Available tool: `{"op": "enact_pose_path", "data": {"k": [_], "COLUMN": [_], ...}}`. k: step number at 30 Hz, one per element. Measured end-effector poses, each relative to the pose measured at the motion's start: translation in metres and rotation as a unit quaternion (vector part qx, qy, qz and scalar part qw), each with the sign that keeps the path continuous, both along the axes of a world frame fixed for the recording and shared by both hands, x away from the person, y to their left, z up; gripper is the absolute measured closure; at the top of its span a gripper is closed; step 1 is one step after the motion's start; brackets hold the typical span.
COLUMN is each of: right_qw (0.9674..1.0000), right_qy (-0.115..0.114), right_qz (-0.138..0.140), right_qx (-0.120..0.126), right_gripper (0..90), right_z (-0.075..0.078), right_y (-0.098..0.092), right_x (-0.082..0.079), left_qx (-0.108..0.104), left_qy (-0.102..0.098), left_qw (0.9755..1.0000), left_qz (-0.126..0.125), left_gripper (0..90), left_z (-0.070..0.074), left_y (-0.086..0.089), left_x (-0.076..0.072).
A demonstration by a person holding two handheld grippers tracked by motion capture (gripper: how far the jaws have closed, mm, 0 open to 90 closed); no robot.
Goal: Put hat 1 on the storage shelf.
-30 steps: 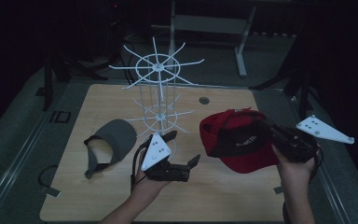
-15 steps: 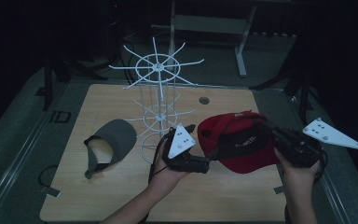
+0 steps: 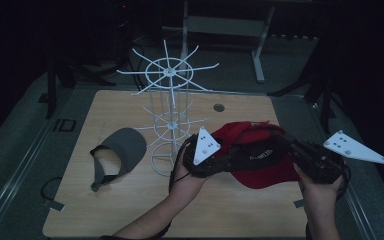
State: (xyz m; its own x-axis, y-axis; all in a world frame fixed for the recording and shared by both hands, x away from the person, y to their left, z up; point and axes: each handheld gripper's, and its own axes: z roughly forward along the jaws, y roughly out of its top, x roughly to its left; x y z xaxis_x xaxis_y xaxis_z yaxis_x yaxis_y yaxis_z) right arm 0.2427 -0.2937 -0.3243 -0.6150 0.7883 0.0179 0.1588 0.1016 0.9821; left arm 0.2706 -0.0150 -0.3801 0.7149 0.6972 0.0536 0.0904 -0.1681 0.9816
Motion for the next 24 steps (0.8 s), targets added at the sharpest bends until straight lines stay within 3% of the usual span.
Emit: {"op": "enact_pose_path", "data": {"k": [1, 4, 6, 14, 24], "right_qw": [1.0, 1.0, 0.9999, 0.9993, 0.9989], "right_qy": [0.002, 0.009, 0.012, 0.037, 0.043], "right_qz": [0.002, -0.001, -0.003, -0.009, -0.009], "right_qx": [-0.001, -0.003, -0.006, -0.002, 0.016], "right_gripper": [87.9, 87.9, 87.9, 87.8, 87.3], "right_z": [-0.002, -0.007, -0.012, -0.036, -0.062], "right_y": [0.0, 0.001, 0.0, -0.006, -0.012], "right_x": [0.0, 0.001, 0.001, -0.005, -0.018], "left_qx": [-0.002, -0.006, -0.008, 0.003, 0.012], "left_qy": [0.0, 0.007, 0.006, 0.003, -0.008], "left_qw": [1.0, 0.9999, 0.9999, 1.0, 0.9998], "left_qz": [0.005, 0.007, 0.007, -0.004, -0.014], "left_gripper": [55.4, 79.9, 85.7, 88.2, 88.3], "left_z": [0.001, 0.004, 0.005, 0.015, 0.022], "left_y": [0.0, 0.001, 0.001, -0.008, -0.019], "left_x": [0.001, 0.004, 0.004, 0.009, 0.007]}}
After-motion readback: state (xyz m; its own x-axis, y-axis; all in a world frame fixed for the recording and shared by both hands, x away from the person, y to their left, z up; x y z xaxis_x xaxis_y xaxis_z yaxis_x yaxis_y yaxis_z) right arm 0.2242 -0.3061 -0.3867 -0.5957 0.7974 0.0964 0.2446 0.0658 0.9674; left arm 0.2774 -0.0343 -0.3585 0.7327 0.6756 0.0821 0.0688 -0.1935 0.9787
